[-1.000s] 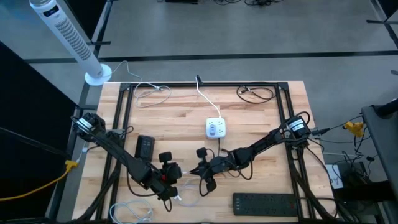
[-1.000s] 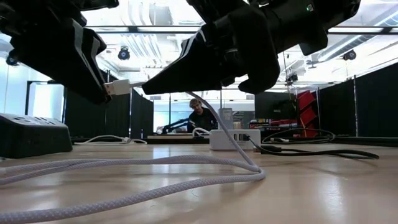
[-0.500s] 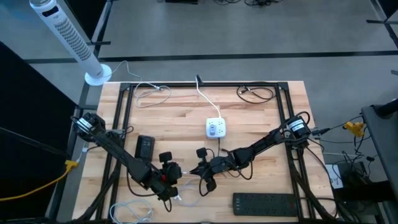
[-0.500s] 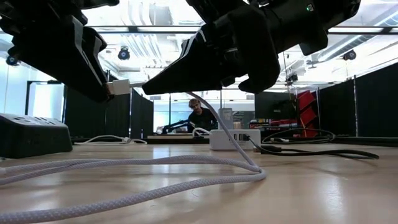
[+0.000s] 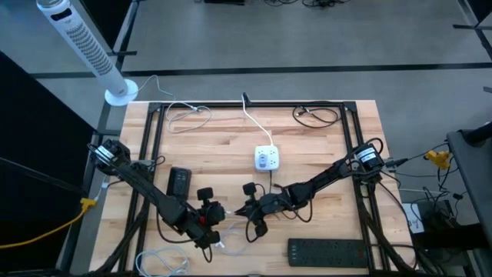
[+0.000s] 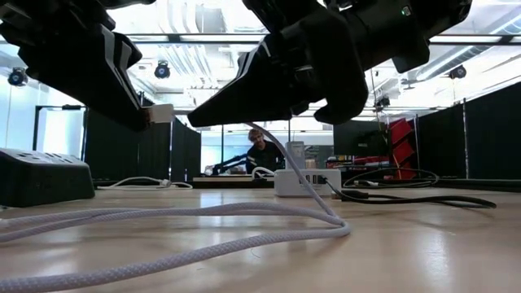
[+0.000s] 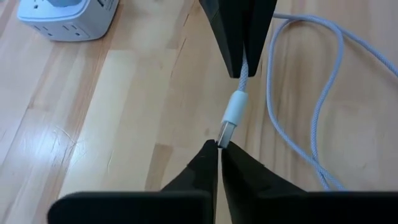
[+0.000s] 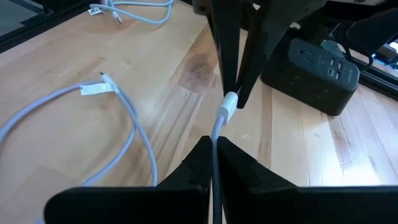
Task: Insert USB
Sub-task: Insert the purple charger cable into the white charger adapter
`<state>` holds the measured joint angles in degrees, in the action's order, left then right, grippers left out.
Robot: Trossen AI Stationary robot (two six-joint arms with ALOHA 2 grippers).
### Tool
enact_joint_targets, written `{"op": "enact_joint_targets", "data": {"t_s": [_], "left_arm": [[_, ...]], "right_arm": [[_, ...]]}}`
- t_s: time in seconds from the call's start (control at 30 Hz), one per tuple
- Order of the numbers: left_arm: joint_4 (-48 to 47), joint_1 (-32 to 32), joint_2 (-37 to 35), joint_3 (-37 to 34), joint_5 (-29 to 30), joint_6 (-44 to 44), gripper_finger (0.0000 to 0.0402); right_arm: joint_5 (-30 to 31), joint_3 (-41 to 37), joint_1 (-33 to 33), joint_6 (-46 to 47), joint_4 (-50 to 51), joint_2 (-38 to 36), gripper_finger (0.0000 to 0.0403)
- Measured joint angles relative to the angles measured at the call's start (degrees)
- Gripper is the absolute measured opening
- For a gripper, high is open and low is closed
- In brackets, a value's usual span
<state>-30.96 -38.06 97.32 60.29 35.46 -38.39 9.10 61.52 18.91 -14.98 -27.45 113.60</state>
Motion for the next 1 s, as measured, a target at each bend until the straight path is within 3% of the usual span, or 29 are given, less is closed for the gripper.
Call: {"op": "enact_joint_targets", "data": {"t_s": [0.33, 0.77, 0.87, 1.0], "left_arm": [[0.59, 0.00, 0.00, 0.00, 0.05, -0.16, 0.0004], [0.94, 0.07, 0.00, 0.00, 0.14, -0.24, 0.0073], [0.87, 0.07, 0.00, 0.00, 0.67, -0.23, 0.0065], [0.85, 0.07, 0.00, 0.00, 0.68, 0.28, 0.0023]], "right_arm": [[-0.02, -0.04, -0.17, 0.42, 0.82, 0.00, 0.0000], [0.18, -0.04, -0.19, 0.42, 0.53, 0.00, 0.0000], [0.17, -0.04, -0.19, 0.42, 0.53, 0.00, 0.0000], [0.17, -0.04, -0.19, 0.42, 0.55, 0.00, 0.0000]]}}
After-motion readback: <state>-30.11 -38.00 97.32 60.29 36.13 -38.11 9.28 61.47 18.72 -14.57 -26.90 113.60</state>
